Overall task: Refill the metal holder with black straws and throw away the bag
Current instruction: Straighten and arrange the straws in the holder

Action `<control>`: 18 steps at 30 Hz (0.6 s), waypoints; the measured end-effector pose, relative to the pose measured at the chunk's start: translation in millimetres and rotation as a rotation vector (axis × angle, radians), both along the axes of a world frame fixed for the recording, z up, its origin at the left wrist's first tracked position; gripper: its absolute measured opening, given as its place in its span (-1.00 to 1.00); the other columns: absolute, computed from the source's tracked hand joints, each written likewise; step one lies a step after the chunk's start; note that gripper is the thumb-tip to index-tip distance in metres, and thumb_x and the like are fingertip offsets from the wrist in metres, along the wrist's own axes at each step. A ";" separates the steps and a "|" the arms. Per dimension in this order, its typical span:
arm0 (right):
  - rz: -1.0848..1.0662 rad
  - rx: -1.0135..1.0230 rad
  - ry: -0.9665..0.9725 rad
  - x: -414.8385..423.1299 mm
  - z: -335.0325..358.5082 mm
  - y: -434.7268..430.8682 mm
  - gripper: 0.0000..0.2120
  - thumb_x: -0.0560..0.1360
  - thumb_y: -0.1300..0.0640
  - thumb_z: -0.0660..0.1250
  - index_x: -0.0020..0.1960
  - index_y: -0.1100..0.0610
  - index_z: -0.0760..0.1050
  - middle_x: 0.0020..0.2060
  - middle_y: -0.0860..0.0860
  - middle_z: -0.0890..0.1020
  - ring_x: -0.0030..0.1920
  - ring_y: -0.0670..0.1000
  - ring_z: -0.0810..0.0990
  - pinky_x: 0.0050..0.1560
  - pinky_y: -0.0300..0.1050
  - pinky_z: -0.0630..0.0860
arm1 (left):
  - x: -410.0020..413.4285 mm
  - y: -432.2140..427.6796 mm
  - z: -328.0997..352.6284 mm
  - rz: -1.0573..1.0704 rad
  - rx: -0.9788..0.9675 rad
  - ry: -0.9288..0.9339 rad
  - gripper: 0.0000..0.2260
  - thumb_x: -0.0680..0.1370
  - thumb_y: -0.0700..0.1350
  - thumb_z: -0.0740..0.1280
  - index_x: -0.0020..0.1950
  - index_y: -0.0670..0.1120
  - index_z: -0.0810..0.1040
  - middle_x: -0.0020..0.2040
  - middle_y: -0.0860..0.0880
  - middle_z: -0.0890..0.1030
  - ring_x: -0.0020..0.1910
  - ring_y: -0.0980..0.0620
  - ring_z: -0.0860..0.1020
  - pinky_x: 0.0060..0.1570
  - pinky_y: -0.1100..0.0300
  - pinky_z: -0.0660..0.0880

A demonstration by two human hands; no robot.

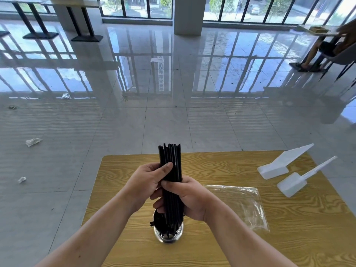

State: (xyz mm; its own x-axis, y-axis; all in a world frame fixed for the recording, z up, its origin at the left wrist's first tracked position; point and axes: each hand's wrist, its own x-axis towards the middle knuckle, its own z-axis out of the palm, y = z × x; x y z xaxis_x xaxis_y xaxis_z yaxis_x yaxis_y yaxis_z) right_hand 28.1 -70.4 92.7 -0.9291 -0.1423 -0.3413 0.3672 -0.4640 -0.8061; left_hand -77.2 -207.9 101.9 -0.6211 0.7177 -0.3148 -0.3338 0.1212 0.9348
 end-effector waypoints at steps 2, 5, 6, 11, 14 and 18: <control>0.006 -0.086 -0.013 2.2 0.4 0.9 -0.76 0.73 0.12 0.32 0.22 0.25 0.68 0.07 0.23 0.73 -0.02 0.18 0.75 0.06 0.08 0.70 | -1.2 -0.3 -0.5 0.011 -0.004 -0.018 -0.54 0.53 0.23 0.49 0.04 -0.19 0.75 -0.25 -0.17 0.60 -0.50 0.01 0.33 -0.57 0.20 0.28; 0.001 -0.130 -0.022 3.9 -1.4 1.7 -0.77 0.73 0.14 0.31 0.25 0.22 0.68 0.10 0.24 0.72 0.02 0.19 0.74 0.09 0.10 0.68 | -0.3 -0.2 -0.9 0.013 -0.024 -0.010 -0.58 0.55 0.20 0.50 0.02 -0.19 0.75 -0.23 -0.17 0.63 -0.48 0.01 0.35 -0.55 0.21 0.28; 0.007 -0.138 -0.022 4.5 -2.2 2.1 -0.77 0.72 0.14 0.32 0.26 0.21 0.68 0.11 0.23 0.72 0.04 0.18 0.74 0.12 0.11 0.68 | 0.3 0.1 0.3 0.022 -0.026 -0.017 -0.60 0.54 0.17 0.53 0.01 -0.19 0.76 -0.21 -0.17 0.67 -0.47 0.01 0.39 -0.54 0.22 0.29; 0.025 -0.141 -0.051 6.8 -6.9 5.2 -0.71 0.69 0.08 0.40 0.34 0.20 0.66 0.19 0.23 0.71 0.11 0.18 0.73 0.30 0.20 0.62 | 2.7 0.9 7.2 0.045 -0.083 0.008 -0.63 0.47 0.15 0.55 0.01 -0.16 0.79 -0.05 -0.21 0.78 -0.29 -0.08 0.55 -0.48 0.19 0.37; 0.001 -0.151 -0.040 8.7 -7.3 5.6 -0.70 0.65 0.06 0.46 0.30 0.21 0.68 0.15 0.19 0.72 0.08 0.17 0.73 0.28 0.19 0.62 | 3.0 -1.2 9.5 0.018 -0.072 0.001 -0.62 0.52 0.18 0.50 0.00 -0.15 0.78 -0.21 -0.10 0.70 -0.39 0.00 0.47 -0.45 0.21 0.40; -0.065 -0.140 -0.046 11.7 -10.2 6.2 -0.64 0.58 0.08 0.55 0.31 0.24 0.66 0.10 0.19 0.72 0.05 0.18 0.73 0.19 0.14 0.64 | 4.2 0.6 11.3 0.018 -0.111 0.073 -0.66 0.57 0.16 0.47 -0.04 -0.13 0.77 -0.26 -0.07 0.67 -0.40 0.00 0.49 -0.40 0.21 0.46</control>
